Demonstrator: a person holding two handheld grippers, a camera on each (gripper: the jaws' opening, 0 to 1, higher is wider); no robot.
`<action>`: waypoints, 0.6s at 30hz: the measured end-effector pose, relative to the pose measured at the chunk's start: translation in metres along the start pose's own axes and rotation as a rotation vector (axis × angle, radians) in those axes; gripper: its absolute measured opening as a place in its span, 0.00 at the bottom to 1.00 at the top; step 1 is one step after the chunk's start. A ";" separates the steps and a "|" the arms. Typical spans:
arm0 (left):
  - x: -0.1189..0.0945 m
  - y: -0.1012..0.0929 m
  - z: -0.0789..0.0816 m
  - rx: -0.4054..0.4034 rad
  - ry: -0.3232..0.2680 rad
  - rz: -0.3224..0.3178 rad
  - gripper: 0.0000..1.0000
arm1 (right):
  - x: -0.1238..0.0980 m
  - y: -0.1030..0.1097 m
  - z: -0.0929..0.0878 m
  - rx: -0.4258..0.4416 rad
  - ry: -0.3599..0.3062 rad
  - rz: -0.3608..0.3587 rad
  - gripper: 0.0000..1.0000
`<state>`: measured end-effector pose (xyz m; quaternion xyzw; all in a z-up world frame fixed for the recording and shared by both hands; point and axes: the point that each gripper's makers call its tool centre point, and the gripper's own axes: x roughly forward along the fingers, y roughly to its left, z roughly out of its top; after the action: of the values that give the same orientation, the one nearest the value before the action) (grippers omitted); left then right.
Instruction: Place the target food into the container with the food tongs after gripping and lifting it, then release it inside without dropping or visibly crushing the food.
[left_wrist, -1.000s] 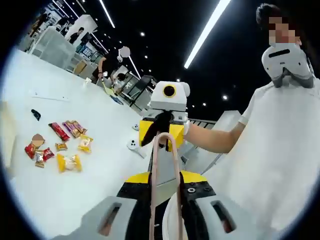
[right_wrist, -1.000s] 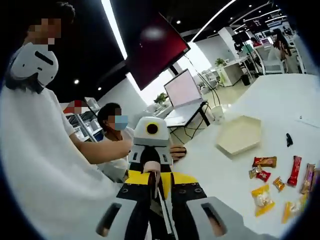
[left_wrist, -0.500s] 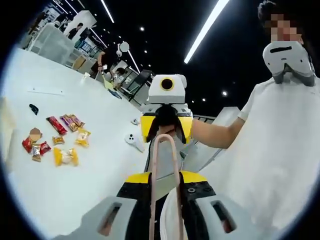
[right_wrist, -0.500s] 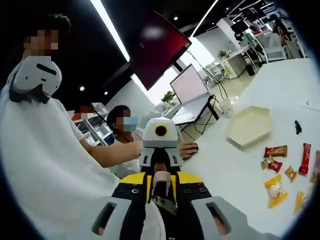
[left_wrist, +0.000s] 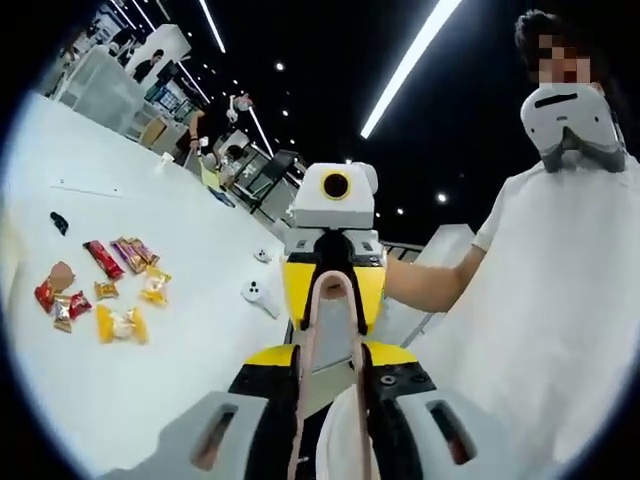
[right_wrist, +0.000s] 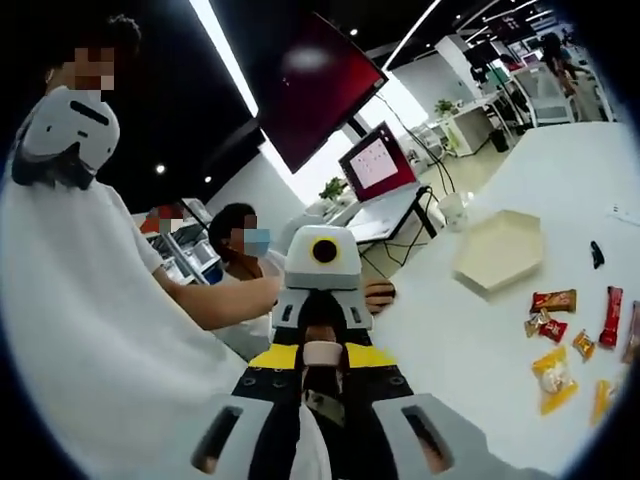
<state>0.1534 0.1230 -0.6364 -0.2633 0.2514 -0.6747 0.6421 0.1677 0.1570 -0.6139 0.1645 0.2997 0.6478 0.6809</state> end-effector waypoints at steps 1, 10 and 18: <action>-0.002 0.004 0.003 -0.005 -0.025 0.013 0.28 | -0.003 -0.002 0.003 0.005 -0.009 -0.007 0.13; -0.021 0.013 0.003 -0.067 -0.183 0.083 0.39 | -0.014 -0.010 0.025 0.014 -0.081 -0.022 0.13; -0.050 0.009 0.019 -0.105 -0.326 0.090 0.28 | -0.016 -0.011 0.035 0.055 -0.152 -0.003 0.13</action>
<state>0.1744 0.1727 -0.6304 -0.3907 0.1905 -0.5798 0.6891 0.1982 0.1465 -0.5902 0.2316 0.2650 0.6239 0.6978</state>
